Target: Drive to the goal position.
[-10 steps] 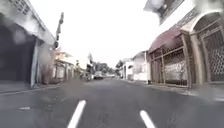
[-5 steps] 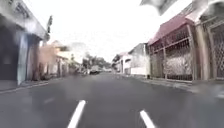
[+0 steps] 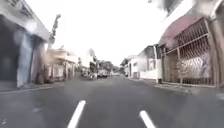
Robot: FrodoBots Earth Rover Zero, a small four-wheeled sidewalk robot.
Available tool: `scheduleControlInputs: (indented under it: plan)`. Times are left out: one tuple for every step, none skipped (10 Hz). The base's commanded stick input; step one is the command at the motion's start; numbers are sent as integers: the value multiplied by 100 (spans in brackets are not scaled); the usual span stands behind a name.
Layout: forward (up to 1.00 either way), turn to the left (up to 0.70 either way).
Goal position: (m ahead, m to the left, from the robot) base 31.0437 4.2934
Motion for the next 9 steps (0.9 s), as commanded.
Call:
scheduleControlInputs:
  plan:
    - [100,3]
    - [100,-17]
    - [100,-40]
    - [100,-40]
    - [100,-40]
    - [100,-40]
    - [100,-40]
    - [100,-38]
    - [100,-35]
